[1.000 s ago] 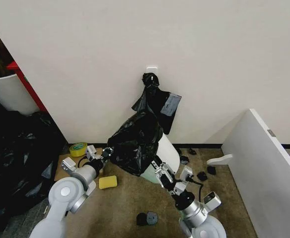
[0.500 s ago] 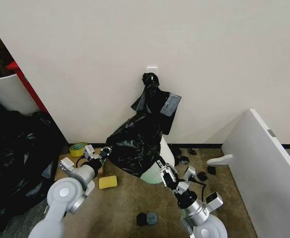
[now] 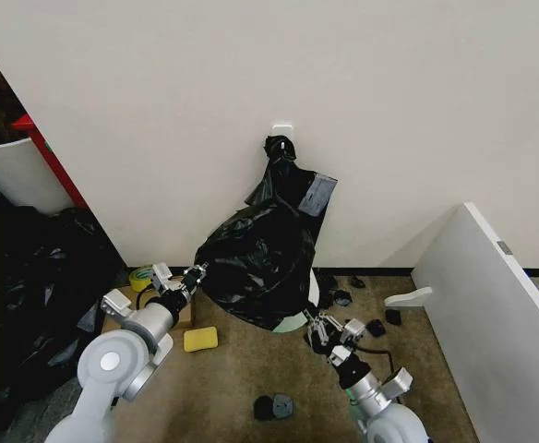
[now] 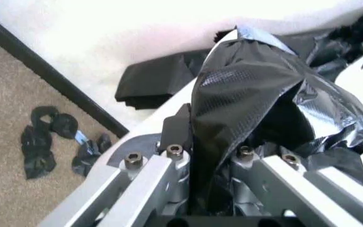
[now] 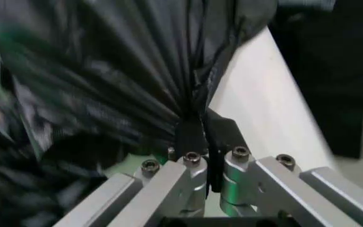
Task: Place the garbage bag over the trash bin.
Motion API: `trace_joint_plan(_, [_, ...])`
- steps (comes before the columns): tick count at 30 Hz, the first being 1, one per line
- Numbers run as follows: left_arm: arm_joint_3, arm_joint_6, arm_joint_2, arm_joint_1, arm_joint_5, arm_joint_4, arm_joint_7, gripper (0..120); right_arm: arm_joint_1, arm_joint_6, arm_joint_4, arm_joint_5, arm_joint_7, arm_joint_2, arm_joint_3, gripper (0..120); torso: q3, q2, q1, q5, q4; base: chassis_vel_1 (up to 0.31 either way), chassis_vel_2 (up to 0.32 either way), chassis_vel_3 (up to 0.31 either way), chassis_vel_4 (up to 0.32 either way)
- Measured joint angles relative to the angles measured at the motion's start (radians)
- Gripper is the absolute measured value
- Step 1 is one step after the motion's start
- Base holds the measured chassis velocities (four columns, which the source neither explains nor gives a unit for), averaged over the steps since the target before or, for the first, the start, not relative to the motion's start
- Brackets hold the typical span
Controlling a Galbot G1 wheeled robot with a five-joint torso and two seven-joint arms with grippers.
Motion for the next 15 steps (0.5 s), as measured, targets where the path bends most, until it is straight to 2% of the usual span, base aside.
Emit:
trace_joint_plan(4, [0.001, -0.001, 0.004, 0.005, 0.004, -0.010, -0.001, 4, -0.002, 0.045, -0.008, -0.065, 0.015, -0.004, 0.011, 3, 0.000, 0.000, 0.000, 0.0001, 0.0000, 0.000, 0.000, 0.000, 0.000])
trace_joint_plan(6, [0.011, -0.008, 0.007, 0.006, 0.021, -0.015, 0.000, 4, -0.009, 0.075, 0.008, -0.018, -0.055, -0.016, 0.016, 13, 0.000, 0.000, 0.000, -0.0003, 0.0000, 0.000, 0.000, 0.000, 0.000])
trace_joint_plan(9, [0.034, -0.018, 0.012, 0.006, 0.051, -0.019, 0.003, 4, -0.010, 0.094, 0.004, 0.127, -0.279, -0.040, 0.037, 26, 0.000, 0.000, 0.000, -0.0001, 0.0000, 0.000, 0.000, 0.000, 0.000])
trace_joint_plan(10, [0.034, -0.018, 0.012, 0.006, 0.051, -0.019, 0.003, 4, -0.010, 0.094, 0.004, 0.127, -0.279, -0.040, 0.037, 26, 0.000, 0.000, 0.000, -0.0001, 0.0000, 0.000, 0.000, 0.000, 0.000])
trace_joint_plan(13, [0.058, -0.035, 0.027, 0.011, 0.094, -0.029, 0.016, 4, -0.002, 0.077, -0.048, 0.272, -0.518, -0.070, 0.095, 38, 0.000, 0.000, 0.000, 0.0002, -0.0002, 0.000, 0.000, 0.000, 0.000])
trace_joint_plan(15, [0.080, -0.051, 0.044, 0.019, 0.143, -0.041, 0.030, 4, 0.013, 0.022, -0.101, 0.381, -0.729, -0.091, 0.175, 46, 0.000, 0.000, 0.000, 0.0002, -0.0001, 0.000, 0.000, 0.000, 0.000])
